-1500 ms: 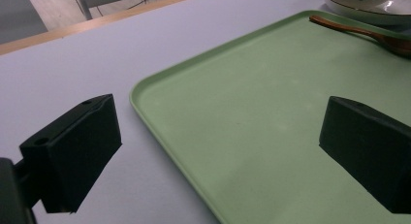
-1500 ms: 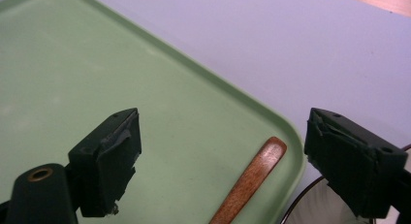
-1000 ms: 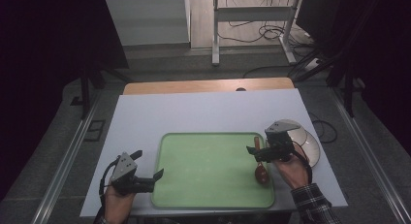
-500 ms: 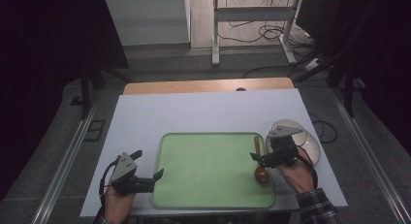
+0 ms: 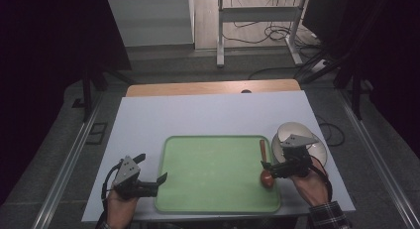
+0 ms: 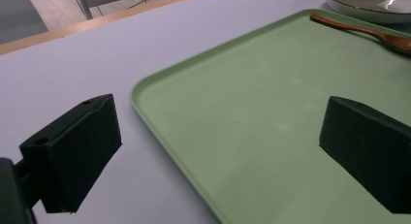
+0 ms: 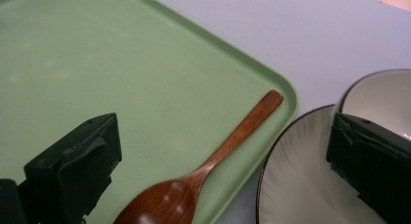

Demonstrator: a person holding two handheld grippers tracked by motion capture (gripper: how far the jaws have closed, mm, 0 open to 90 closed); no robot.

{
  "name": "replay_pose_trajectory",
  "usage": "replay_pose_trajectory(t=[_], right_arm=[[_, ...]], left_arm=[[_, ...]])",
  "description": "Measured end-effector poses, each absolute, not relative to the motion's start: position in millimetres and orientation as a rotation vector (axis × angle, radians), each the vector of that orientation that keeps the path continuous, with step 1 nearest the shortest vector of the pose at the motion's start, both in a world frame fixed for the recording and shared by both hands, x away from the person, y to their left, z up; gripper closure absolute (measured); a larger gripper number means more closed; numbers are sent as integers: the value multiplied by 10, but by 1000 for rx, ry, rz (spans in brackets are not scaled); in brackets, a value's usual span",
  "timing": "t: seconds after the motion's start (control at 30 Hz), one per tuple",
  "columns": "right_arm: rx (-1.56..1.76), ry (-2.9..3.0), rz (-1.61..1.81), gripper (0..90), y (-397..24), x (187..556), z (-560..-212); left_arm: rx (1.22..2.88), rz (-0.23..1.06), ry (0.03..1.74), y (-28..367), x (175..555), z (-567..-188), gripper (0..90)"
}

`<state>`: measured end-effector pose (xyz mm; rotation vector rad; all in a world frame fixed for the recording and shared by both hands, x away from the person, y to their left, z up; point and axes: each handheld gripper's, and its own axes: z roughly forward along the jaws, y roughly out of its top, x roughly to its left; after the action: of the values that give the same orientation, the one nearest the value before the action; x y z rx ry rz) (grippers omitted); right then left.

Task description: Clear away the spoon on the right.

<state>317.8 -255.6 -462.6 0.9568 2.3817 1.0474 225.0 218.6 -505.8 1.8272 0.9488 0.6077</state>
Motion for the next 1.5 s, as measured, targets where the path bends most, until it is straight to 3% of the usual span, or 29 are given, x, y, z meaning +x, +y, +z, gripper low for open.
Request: replay_pose_trajectory(t=[1.0, 1.5], right_arm=[[1017, 2237, 1058, 0, -3015, 2802, -4597], [1120, 2200, 1074, 0, -3268, 2690, -4759]], left_arm=[[1827, 608, 953, 2188, 2252, -5061, 12], [1837, 601, 954, 2185, 2259, -5074, 12]])
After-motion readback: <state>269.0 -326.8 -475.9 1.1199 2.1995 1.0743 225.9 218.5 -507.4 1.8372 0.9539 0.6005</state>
